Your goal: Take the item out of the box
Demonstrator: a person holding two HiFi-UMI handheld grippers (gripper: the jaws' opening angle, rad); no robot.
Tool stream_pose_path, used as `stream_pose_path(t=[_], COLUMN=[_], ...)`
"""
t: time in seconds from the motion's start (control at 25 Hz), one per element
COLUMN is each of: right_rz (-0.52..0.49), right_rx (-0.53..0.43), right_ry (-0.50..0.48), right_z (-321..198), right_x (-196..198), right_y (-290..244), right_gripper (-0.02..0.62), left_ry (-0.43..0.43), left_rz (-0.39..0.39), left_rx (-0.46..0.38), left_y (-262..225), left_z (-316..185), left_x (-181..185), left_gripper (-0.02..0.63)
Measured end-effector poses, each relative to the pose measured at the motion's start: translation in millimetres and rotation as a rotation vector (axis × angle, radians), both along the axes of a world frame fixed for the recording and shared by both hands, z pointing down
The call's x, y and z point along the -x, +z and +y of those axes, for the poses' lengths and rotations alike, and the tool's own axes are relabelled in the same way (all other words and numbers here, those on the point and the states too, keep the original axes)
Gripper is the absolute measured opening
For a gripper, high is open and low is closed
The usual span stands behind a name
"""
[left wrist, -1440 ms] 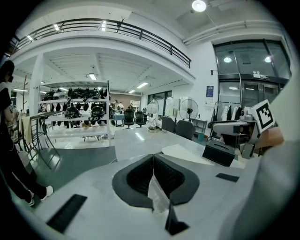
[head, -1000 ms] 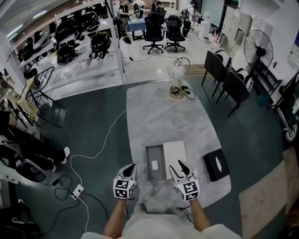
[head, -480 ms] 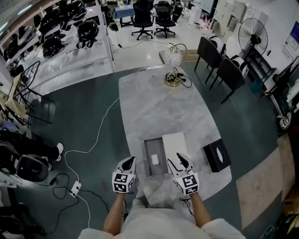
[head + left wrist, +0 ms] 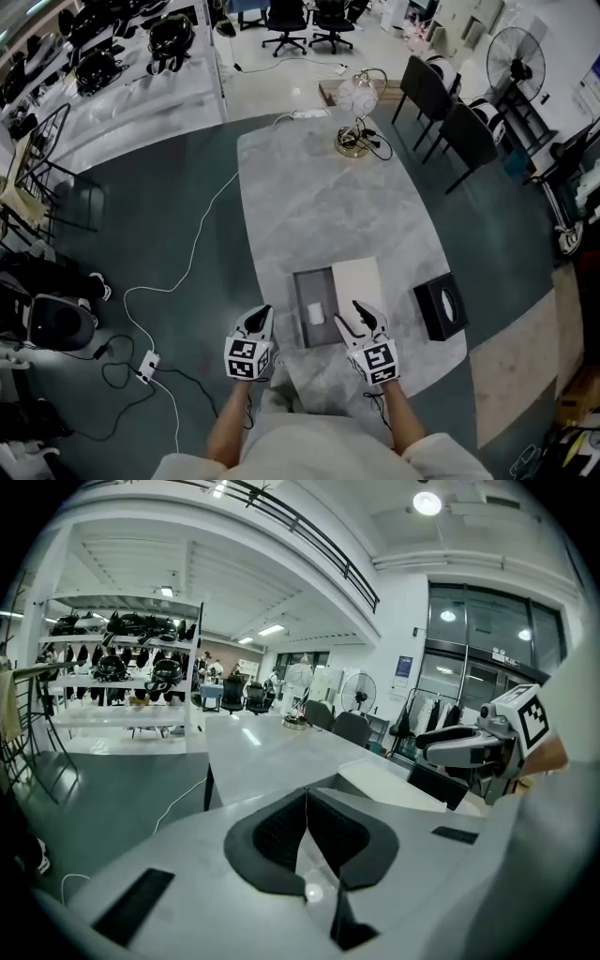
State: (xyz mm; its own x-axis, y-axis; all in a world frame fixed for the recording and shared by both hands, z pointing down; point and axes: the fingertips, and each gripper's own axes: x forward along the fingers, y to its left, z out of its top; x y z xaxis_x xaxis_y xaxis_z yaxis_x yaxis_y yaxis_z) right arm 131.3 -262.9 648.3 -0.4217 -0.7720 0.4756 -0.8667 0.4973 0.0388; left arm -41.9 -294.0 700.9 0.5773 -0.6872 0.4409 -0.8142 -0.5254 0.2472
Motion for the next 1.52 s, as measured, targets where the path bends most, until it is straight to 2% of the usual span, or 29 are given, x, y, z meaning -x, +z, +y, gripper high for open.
stream_pose_path(t=[0.4, 0.76, 0.96, 1.52], right_rz=[0.024, 0.084, 0.203, 0.663], right_rx=[0.063, 0.101, 0.106, 0.069], right_ry=[-0.029, -0.146, -0.289, -0.783], right_z=[-8, -9, -3, 20], right_x=[15, 31, 40, 54], right_y=[25, 43, 59, 99], right_gripper=[0.201, 0.216, 0.230, 0.247], left_ry=[-0.003, -0.010, -0.025, -0.055], left_rz=[-0.012, -0.010, -0.006, -0.007], left_rx=[0.046, 0.068, 0.071, 0.082], left_y=[25, 37, 39, 44], left_z=[-4, -4, -3, 9], left_x=[11, 12, 14, 18], left_gripper=[0.015, 0.015, 0.015, 0.015])
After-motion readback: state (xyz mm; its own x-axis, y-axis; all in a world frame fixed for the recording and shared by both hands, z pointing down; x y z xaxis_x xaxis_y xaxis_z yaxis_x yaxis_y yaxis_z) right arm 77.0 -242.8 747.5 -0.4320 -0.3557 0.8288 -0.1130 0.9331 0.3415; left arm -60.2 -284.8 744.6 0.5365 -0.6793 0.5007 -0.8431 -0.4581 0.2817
